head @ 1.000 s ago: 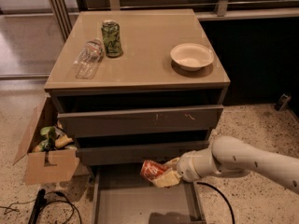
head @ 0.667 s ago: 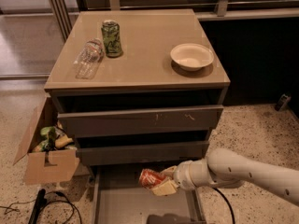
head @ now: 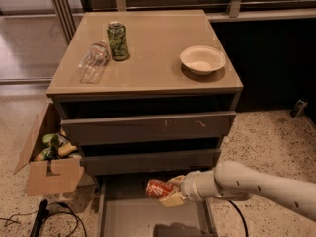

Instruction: Place coke can into bottom drawer

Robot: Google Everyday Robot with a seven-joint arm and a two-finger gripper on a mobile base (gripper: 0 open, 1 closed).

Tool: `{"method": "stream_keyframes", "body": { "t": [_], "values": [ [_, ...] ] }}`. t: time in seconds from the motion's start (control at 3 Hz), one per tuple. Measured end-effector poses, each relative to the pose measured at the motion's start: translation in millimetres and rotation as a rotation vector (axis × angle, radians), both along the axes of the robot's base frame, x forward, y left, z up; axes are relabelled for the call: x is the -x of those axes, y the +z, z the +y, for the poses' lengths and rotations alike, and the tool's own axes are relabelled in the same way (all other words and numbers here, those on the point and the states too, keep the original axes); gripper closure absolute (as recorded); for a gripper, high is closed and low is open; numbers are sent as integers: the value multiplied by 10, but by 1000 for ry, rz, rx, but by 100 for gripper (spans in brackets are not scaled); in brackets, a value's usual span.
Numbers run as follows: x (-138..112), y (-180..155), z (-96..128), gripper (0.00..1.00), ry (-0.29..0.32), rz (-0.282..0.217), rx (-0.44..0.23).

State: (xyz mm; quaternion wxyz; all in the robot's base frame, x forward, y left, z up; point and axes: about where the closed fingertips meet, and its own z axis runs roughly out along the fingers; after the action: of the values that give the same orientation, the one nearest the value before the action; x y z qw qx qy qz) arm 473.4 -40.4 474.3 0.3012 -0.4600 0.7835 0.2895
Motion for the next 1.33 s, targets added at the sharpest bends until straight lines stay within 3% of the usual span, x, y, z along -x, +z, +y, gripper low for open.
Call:
{"method": "stream_keyframes", "body": {
  "t": [0.33, 0.67, 1.33],
  "values": [
    [13, -29, 103, 100, 23, -19, 20],
    [-327, -451, 10, 100, -6, -95, 53],
    [-662, -1081, -141, 100, -71, -124, 50]
  ]
}}
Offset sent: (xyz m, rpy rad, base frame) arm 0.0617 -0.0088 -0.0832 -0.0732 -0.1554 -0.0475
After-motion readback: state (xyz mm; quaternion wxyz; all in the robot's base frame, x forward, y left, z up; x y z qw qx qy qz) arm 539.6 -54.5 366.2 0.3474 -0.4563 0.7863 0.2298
